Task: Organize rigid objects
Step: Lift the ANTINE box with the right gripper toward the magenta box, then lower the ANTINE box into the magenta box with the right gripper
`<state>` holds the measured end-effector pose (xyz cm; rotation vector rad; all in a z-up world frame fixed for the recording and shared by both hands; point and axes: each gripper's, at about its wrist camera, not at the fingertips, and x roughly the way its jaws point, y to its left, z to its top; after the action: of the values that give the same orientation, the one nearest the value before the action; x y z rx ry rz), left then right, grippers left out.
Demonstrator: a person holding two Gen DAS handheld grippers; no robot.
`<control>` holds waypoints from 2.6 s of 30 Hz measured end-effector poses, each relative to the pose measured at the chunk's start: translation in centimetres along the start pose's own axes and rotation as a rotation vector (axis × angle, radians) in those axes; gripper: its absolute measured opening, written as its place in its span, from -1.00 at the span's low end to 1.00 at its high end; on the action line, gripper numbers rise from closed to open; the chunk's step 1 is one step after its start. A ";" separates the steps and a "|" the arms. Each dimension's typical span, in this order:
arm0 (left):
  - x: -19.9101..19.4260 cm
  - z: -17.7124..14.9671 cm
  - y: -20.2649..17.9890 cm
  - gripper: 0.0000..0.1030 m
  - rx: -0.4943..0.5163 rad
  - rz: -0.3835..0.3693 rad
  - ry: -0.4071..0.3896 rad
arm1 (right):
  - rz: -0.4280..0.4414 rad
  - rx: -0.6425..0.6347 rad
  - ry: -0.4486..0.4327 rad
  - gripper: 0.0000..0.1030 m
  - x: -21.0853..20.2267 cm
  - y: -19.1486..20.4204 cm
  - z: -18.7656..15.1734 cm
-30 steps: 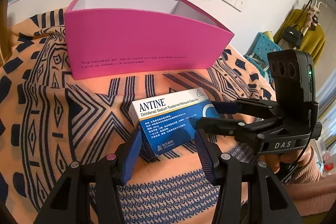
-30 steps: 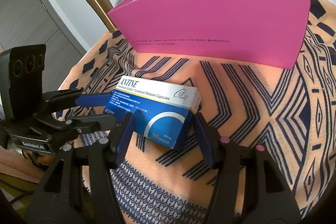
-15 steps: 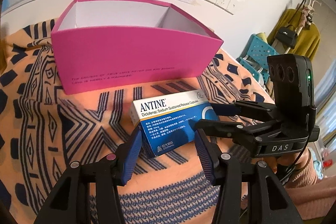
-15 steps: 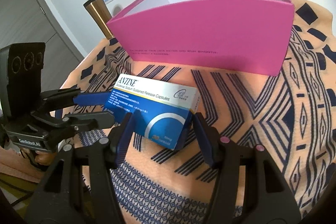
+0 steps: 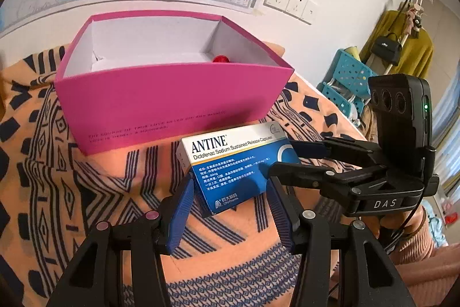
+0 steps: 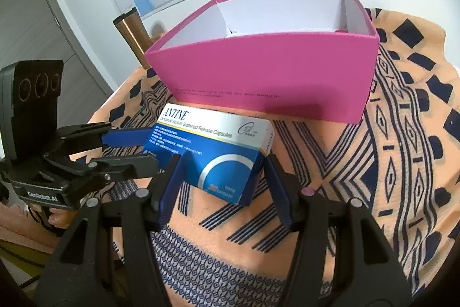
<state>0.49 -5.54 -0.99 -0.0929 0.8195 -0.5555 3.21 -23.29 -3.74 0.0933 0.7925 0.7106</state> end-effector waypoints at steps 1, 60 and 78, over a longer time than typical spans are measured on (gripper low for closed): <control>0.1 0.2 -0.2 0.02 0.004 0.001 -0.001 | -0.001 0.000 -0.003 0.16 -0.1 0.0 0.1; 0.2 4.4 -2.0 0.02 0.085 -0.012 -0.089 | -0.059 -0.032 -0.117 0.16 -3.0 -1.2 3.1; -0.1 6.0 -1.8 0.02 0.089 0.001 -0.124 | -0.073 -0.058 -0.137 0.17 -2.9 -1.6 4.8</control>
<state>3.91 -7.86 3.69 -0.0447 0.6729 -0.5789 5.98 -25.44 0.95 0.0595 0.6403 0.6508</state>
